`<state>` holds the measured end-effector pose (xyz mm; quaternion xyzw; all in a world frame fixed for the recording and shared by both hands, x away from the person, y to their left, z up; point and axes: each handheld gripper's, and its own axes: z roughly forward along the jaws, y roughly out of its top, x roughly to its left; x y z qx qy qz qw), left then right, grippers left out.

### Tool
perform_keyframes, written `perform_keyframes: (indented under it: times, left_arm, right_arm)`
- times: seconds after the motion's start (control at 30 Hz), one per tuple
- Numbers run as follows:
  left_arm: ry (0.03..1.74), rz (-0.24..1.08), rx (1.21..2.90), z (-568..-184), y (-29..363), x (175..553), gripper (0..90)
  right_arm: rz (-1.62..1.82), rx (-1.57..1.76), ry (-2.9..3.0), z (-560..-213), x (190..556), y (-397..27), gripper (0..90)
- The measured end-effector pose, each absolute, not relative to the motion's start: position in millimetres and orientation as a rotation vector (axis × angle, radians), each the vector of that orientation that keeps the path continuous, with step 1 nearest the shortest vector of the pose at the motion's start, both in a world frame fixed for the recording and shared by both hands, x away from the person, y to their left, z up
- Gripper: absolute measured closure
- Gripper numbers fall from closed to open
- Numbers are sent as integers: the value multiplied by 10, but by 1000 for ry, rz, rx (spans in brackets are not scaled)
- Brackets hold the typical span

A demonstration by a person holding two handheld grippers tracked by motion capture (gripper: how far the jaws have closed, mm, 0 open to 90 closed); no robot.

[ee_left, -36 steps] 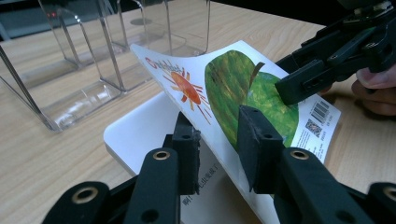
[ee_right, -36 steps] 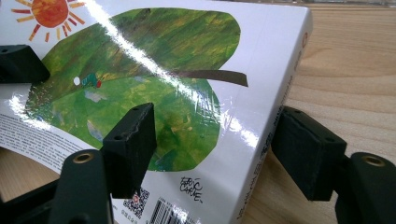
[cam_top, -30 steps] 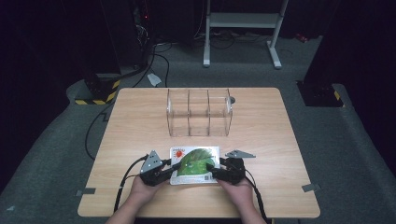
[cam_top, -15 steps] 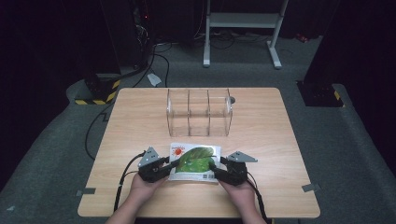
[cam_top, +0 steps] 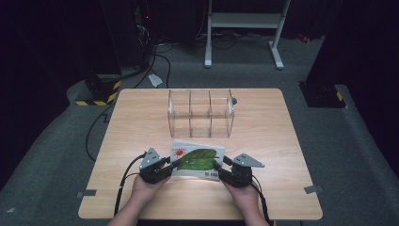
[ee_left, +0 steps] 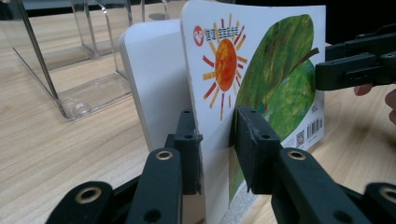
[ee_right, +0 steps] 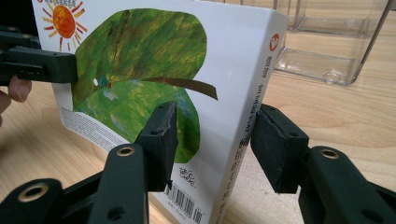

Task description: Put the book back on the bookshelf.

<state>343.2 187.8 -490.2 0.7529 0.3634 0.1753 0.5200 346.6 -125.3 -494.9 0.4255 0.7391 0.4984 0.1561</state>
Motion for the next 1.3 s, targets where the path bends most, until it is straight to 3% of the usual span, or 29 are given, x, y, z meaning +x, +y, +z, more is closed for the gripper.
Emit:
perform_keyframes:
  times: [0.73, 1.3]
  left_arm:
    - [808, 491, 1827, -4909, 1811, 3476, 720]
    - [787, 473, 1901, -5023, 1818, 3425, 687]
  right_arm:
    - [1420, 1142, 2007, -4842, 3456, -1305, 565]
    - [1399, 1082, 2049, -4890, 3346, -1306, 531]
